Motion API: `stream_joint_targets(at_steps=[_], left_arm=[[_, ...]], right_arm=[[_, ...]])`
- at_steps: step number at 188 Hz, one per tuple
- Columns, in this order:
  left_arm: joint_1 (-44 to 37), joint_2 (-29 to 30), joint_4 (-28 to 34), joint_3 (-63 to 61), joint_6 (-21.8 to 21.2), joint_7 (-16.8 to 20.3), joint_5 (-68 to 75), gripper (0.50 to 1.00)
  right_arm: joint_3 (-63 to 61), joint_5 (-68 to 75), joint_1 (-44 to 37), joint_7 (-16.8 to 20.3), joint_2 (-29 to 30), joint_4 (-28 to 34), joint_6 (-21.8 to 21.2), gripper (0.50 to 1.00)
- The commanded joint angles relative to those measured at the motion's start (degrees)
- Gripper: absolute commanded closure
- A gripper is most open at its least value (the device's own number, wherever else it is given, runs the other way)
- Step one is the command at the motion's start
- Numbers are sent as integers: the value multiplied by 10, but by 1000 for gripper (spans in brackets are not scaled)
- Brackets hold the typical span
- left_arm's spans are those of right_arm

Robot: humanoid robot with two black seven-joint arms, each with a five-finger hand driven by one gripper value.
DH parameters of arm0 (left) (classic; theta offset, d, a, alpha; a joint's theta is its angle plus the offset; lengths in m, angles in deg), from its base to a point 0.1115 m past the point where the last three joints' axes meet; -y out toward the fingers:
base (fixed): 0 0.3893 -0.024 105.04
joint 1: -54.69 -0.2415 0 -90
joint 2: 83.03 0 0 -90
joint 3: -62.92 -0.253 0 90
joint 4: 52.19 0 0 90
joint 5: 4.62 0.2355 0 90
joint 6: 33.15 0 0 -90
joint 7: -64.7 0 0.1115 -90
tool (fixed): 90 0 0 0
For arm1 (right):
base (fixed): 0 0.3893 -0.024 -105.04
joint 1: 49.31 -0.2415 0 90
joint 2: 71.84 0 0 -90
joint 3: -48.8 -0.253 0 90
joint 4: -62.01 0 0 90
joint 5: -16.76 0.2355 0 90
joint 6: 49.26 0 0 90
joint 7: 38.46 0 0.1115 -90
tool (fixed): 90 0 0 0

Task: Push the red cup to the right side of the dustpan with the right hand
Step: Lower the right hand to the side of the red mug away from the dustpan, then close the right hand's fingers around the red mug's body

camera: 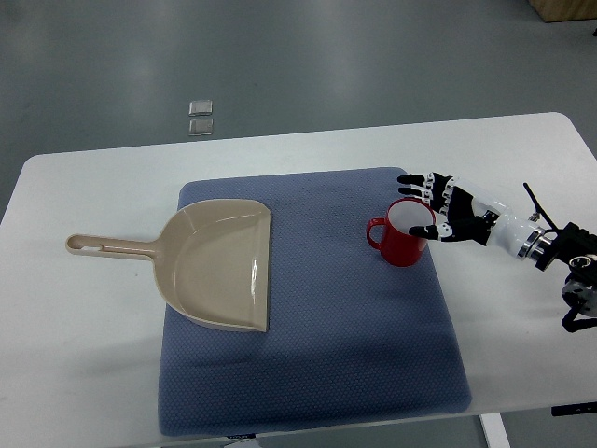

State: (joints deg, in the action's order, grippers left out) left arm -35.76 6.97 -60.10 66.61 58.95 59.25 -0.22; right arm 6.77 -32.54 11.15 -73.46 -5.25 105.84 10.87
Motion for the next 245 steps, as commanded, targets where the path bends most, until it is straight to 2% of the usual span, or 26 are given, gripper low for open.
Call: stream_joint_targets(at_steps=[1, 71, 126, 245], left_arm=[[0, 0, 0, 0, 0, 0, 0, 500], [0, 0, 0, 1, 0, 0, 0, 500], [0, 0, 0, 0, 0, 0, 0, 500], [0, 0, 0, 0, 0, 0, 0, 500]], right_arm=[[4, -3, 0, 0, -1, 5, 0, 583], [14, -18, 4, 0, -2, 17, 3, 583], [14, -19, 4, 0, 4, 13, 32, 583], [17, -20, 5, 0, 8, 9, 39, 583]])
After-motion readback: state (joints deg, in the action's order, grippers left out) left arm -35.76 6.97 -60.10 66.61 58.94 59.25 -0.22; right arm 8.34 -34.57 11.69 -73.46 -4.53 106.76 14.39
